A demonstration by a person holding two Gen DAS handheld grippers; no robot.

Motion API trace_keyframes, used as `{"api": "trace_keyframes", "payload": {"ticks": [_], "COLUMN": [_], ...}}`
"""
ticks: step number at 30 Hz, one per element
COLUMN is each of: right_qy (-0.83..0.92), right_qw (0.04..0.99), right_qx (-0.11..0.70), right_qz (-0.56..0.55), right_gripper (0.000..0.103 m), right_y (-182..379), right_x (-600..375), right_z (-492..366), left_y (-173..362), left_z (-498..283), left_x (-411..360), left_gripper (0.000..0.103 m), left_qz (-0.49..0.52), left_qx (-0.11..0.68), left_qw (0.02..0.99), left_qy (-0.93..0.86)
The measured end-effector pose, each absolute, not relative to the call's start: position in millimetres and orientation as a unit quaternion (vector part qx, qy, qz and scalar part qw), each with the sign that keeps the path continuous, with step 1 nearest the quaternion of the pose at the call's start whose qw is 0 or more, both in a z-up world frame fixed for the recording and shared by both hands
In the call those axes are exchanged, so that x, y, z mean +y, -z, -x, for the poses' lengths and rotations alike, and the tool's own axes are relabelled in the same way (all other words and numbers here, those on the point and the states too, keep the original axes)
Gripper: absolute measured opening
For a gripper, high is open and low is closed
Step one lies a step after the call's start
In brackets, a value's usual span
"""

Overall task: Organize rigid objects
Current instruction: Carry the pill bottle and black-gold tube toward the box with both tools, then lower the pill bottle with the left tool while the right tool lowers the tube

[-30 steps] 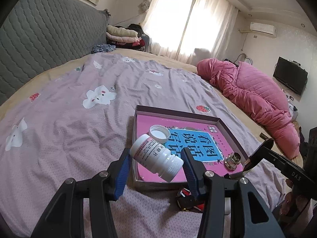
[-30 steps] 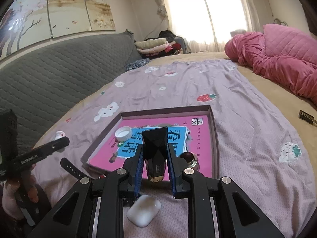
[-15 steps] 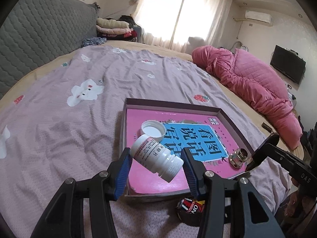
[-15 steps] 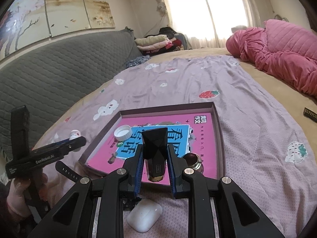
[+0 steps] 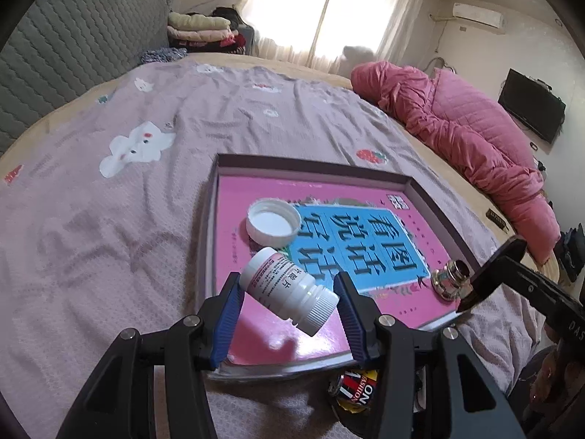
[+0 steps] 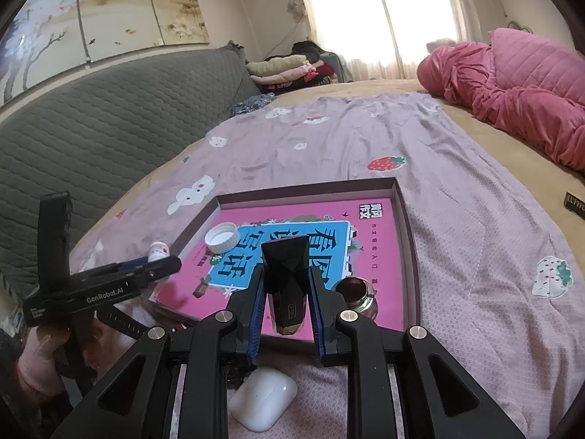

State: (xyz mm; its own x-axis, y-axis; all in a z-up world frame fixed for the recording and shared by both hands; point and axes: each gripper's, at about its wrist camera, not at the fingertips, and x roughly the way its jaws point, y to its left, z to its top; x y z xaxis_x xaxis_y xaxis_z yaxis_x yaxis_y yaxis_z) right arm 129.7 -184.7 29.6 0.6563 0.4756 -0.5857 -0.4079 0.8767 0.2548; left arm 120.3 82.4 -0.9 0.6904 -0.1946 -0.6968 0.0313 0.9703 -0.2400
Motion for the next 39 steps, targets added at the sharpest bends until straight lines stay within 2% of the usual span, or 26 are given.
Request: {"api": "trace_keyframes", "payload": {"ticks": [21,39], "right_qy": [-0.253,-0.258], "right_qw": [0.894,0.883], "right_qx": [0.367,0.392], "right_qz": [-0.040,-0.003], "right_gripper": [0.023,0.024], "right_y": [-14.3,8.1], "right_x": [-172.6,-145.0], "right_z": [-142.7,-163.7], "left_y": [18.6,20.4], "left_z": [-126.8,-130.0], "left_x": [69.6,68.1], "left_gripper": [0.051,0.051], "left_qz": [0.098,0.098], "left_qx": [0.427,0.430], "left_qw": [0.896,0.894], "left_qy": [0.078,0.075]}}
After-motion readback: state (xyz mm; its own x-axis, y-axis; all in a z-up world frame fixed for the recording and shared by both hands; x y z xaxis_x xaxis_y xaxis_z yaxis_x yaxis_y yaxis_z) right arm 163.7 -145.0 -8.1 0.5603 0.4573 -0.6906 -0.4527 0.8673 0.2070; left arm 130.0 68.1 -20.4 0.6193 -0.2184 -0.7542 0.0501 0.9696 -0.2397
